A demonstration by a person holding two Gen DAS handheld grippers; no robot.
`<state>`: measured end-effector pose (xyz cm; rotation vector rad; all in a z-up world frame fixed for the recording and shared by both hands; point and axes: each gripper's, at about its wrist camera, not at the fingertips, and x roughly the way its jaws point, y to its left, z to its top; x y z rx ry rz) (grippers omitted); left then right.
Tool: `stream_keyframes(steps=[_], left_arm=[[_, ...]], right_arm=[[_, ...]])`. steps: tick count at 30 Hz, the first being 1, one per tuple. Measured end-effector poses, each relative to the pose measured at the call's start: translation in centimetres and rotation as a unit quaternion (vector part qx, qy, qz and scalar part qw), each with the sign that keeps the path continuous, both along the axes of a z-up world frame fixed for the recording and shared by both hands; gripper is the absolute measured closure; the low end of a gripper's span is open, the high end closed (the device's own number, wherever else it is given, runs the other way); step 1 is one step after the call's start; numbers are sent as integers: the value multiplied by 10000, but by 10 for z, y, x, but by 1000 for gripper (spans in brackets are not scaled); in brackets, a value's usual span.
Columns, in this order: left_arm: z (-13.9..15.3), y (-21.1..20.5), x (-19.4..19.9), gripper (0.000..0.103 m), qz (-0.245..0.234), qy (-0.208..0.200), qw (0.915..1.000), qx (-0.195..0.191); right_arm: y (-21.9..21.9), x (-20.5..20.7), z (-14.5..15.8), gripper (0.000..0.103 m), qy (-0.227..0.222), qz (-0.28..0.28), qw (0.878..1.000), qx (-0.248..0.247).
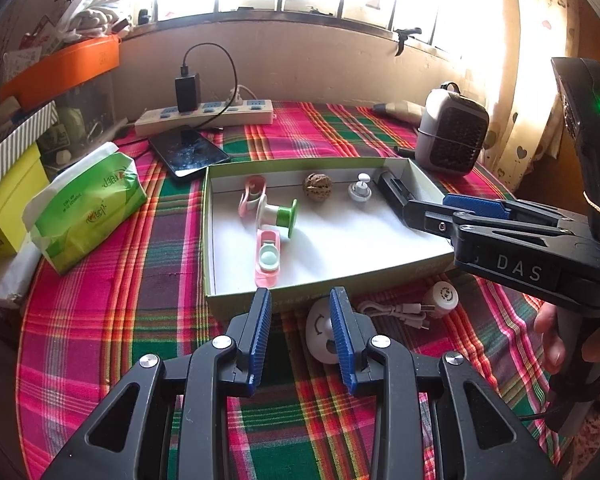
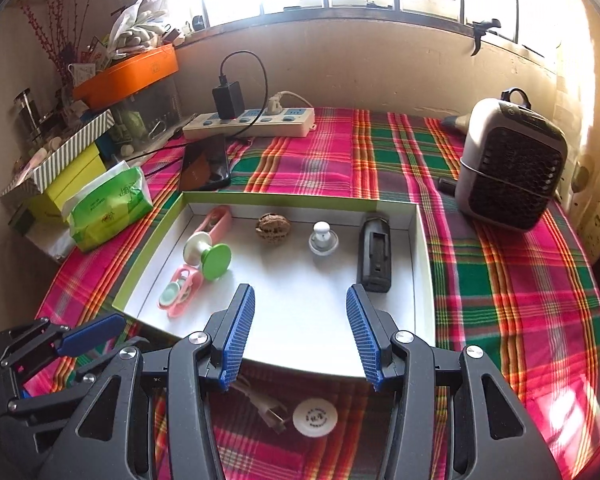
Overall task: Organize objects
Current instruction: 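Open both tools to drop the clip and walnut in the box, withdraw, then close the left tool around the second walnut on the table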
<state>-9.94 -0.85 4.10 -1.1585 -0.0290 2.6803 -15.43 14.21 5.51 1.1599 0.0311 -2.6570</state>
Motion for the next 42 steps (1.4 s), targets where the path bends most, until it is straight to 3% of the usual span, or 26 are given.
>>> stream_keyframes(steps=[14, 33, 42], left_arm=[[-11, 6, 24, 75, -332, -59, 9990, 283], [-24, 34, 26, 75, -547, -180, 9983, 18], [-31, 40, 21, 74, -363, -242, 9990, -113]], right_arm=[[32, 46, -18, 54, 120, -318, 9994, -16], [48, 73, -28, 54, 129, -496, 9986, -135], [53, 76, -32, 54, 97, -556, 9983, -169]])
